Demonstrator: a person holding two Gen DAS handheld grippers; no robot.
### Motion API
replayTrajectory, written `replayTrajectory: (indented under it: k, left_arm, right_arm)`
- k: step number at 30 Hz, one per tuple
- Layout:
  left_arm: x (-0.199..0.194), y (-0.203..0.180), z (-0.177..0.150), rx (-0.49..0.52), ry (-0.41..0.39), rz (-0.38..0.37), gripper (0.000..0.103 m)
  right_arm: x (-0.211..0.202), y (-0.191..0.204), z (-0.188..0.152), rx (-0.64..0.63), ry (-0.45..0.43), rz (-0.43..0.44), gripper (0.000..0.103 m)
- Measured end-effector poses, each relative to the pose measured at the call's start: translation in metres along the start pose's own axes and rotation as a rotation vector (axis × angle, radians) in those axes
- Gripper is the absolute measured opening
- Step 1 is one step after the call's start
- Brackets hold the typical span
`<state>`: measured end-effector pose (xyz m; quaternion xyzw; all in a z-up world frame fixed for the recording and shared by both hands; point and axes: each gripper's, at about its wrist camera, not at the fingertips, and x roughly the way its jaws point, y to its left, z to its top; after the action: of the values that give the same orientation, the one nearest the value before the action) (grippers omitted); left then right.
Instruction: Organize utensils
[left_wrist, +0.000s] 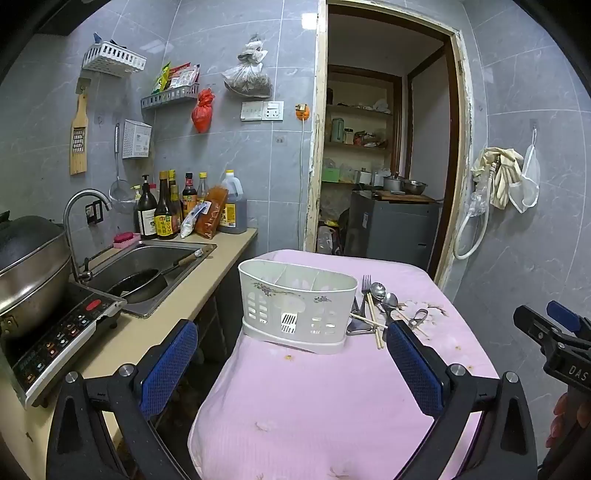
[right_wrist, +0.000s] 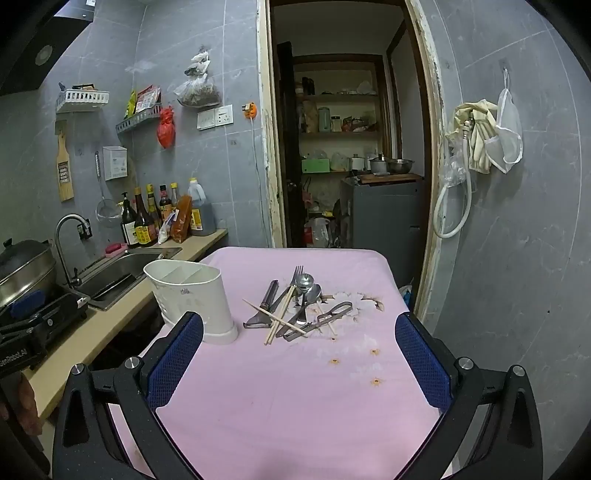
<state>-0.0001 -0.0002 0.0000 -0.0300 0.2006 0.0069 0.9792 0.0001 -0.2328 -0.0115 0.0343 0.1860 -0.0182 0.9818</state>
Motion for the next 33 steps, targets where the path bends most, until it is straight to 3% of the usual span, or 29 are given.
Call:
replayTrajectory:
  k: [33]
  left_arm:
    - [0.0002,-0.0002,0.0001,0.001,0.005,0.001,0.103]
  right_arm:
    - [0.0036,0.0001,-0.0063,0.012,0.014,0.007,0.102]
